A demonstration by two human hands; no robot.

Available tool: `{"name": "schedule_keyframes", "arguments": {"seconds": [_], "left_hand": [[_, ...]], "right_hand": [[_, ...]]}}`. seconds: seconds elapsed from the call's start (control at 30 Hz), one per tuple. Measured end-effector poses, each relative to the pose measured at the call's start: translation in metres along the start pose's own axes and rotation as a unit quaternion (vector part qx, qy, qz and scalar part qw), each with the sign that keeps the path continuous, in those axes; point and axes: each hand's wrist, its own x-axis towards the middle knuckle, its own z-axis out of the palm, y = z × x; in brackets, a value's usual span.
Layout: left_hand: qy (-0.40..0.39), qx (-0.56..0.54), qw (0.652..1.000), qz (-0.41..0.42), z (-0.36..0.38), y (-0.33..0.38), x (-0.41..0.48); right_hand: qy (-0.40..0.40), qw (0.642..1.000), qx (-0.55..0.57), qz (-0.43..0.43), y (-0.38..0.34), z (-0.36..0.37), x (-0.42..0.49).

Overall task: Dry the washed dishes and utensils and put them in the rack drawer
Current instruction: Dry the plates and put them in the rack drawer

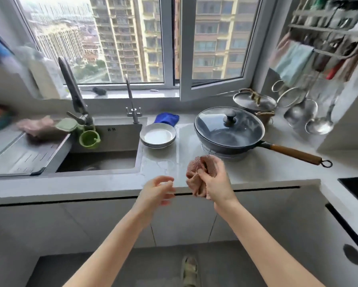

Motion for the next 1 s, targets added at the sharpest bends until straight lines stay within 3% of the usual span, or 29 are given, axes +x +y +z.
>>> {"name": "schedule_keyframes", "arguments": {"seconds": [0.2, 0.43, 0.57, 0.77, 1.0], "left_hand": [[0.151, -0.002, 0.985, -0.09, -0.04, 0.006, 0.162], [0.272, 0.033, 0.946, -0.172, -0.07, 0.012, 0.324], [0.274, 0.072, 0.936, -0.207, -0.083, 0.008, 0.373], [0.22, 0.374, 0.882, -0.182, -0.096, 0.006, 0.391], [0.19, 0.423, 0.87, -0.17, -0.11, 0.02, 0.397]], "right_hand": [[-0.031, 0.998, -0.038, 0.031, -0.019, 0.014, 0.144], [-0.083, 0.99, -0.103, 0.055, -0.019, 0.036, 0.278], [-0.082, 0.983, -0.154, 0.059, -0.003, 0.047, 0.324], [-0.09, 0.982, -0.146, 0.077, 0.005, 0.061, 0.356], [-0.056, 0.986, -0.136, 0.084, 0.01, 0.075, 0.369]]}}
